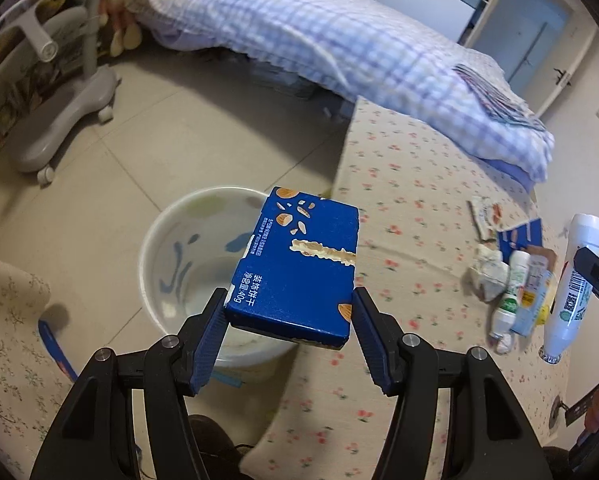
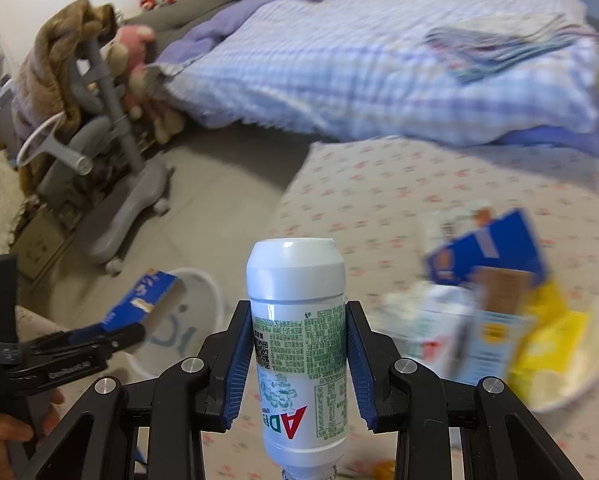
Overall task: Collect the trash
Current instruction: 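Carry the box and bottle over the white bin and open both grippers, then move both open grippers back over the trash on the table, then grasp the large white AD bottle with the left gripper while the right grasps the yellow cup, then carry the bottle and yellow cup over the white bin and release both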
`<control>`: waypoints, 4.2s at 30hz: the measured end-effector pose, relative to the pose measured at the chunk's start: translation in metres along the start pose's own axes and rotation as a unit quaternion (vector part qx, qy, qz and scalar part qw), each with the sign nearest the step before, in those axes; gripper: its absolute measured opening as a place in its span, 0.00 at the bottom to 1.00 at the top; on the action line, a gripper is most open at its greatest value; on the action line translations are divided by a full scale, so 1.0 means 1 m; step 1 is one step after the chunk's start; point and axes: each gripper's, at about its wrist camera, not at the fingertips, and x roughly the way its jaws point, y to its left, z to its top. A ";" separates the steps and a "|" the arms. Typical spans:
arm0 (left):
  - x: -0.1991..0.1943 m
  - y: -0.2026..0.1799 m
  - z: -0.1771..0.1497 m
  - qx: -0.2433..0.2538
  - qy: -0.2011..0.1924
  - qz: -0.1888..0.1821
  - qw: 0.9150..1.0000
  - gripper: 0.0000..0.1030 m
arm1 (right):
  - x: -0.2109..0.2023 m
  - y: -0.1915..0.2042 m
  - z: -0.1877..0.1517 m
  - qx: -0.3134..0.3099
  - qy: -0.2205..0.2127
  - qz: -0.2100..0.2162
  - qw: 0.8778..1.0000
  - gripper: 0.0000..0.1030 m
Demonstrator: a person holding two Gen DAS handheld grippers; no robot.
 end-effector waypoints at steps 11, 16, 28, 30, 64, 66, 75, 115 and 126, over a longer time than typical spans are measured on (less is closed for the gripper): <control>0.027 0.046 0.006 -0.040 0.019 0.055 0.998 0.89 | 0.118 0.060 0.004 0.002 0.077 0.088 0.993 0.38; 0.014 0.069 -0.003 -0.035 -0.002 0.106 0.994 0.94 | 0.152 0.078 -0.001 -0.004 0.096 0.097 0.991 0.39; 0.003 0.124 -0.019 -0.078 0.003 0.130 0.988 0.94 | 0.193 0.091 -0.008 -0.006 0.114 0.089 0.989 0.68; 0.003 0.119 -0.017 -0.076 0.002 0.126 0.989 0.95 | 0.186 0.092 -0.006 -0.010 0.107 0.082 0.991 0.70; 0.035 -0.126 -0.016 0.053 0.041 -0.014 0.998 0.95 | -0.049 -0.158 -0.033 0.119 0.011 -0.158 0.980 0.77; 0.038 -0.140 -0.016 0.056 0.044 -0.022 0.997 0.94 | -0.050 -0.167 -0.035 0.131 0.013 -0.163 0.978 0.77; 0.052 -0.195 -0.017 0.067 0.054 -0.053 0.995 0.94 | -0.033 -0.203 -0.052 0.184 0.063 -0.165 0.967 0.77; 0.100 -0.296 -0.042 0.131 0.076 -0.109 0.982 0.36 | -0.084 -0.247 -0.079 0.190 0.039 -0.150 0.969 0.23; 0.067 -0.268 -0.036 0.129 0.049 -0.117 0.983 0.36 | -0.093 -0.220 -0.061 0.170 0.012 -0.134 0.976 0.23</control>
